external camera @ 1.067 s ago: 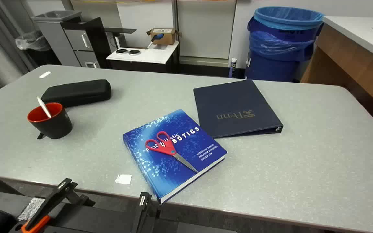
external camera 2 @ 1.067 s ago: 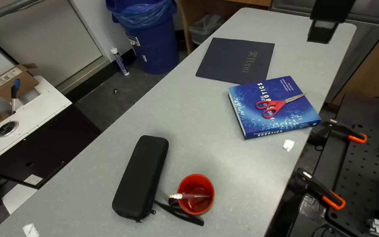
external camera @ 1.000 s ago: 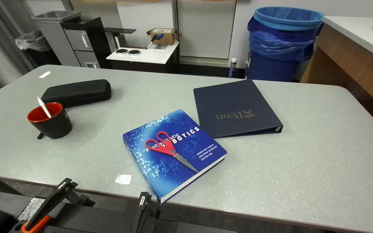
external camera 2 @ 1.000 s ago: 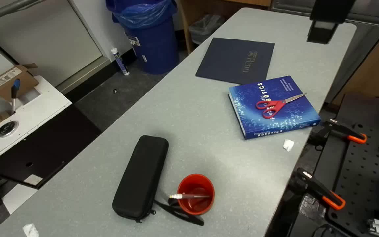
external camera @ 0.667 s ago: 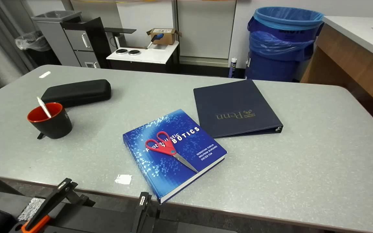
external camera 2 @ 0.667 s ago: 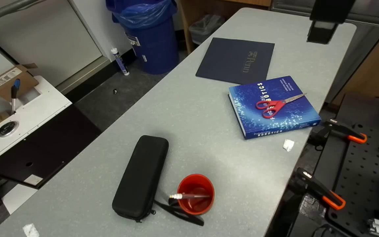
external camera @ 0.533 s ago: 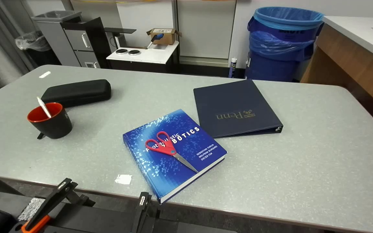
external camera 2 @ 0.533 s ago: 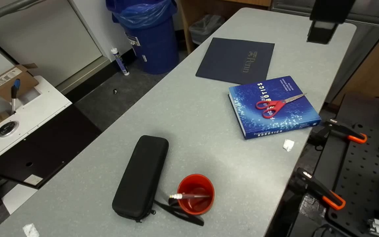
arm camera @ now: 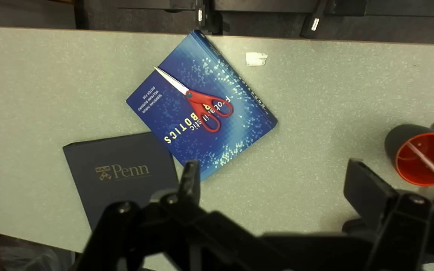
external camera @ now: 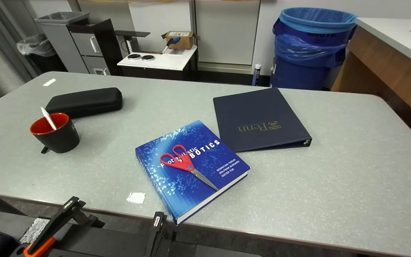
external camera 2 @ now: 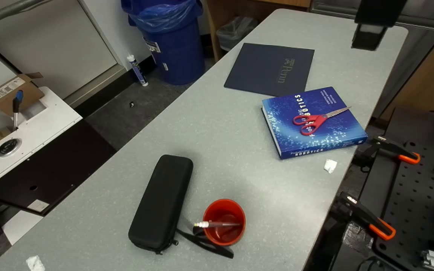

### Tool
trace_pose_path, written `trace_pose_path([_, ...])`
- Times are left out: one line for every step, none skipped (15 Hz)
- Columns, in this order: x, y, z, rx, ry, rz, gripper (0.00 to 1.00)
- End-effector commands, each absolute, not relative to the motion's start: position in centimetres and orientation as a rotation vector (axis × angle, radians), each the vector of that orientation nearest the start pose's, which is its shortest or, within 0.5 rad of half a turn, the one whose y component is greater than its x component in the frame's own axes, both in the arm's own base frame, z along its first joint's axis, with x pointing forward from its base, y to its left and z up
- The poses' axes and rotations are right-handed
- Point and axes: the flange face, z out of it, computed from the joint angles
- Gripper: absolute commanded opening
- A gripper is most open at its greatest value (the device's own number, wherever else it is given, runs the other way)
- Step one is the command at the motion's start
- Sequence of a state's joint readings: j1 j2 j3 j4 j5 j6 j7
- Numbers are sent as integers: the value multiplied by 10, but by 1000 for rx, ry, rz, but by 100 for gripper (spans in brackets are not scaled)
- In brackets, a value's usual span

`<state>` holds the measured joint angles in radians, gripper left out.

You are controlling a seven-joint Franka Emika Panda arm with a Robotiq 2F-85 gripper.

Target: Remove the pen from the red and black mug

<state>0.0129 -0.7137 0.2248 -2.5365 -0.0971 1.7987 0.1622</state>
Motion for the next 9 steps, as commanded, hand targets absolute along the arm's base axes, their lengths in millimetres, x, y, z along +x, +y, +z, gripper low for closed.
trace_pose_path([332, 81, 499, -3381, -111, -12, 100])
trace_pose_path([338, 85, 497, -3356, -153, -19, 100])
trace_pose_path([344, 90, 495, -3334, -180, -39, 100])
trace_pose_path([350, 95, 492, -3319, -204, -53, 100])
trace_pose_path([358, 103, 484, -3290, -255, -59, 100])
trace_pose_path([365, 111, 476, -3264, -309, -57, 100])
trace_pose_path([374, 121, 465, -3214, -376, -56, 100])
trace_pose_path([384, 132, 455, -3174, -418, -47, 100])
trace_pose_path([391, 141, 446, -3135, -466, -41, 100])
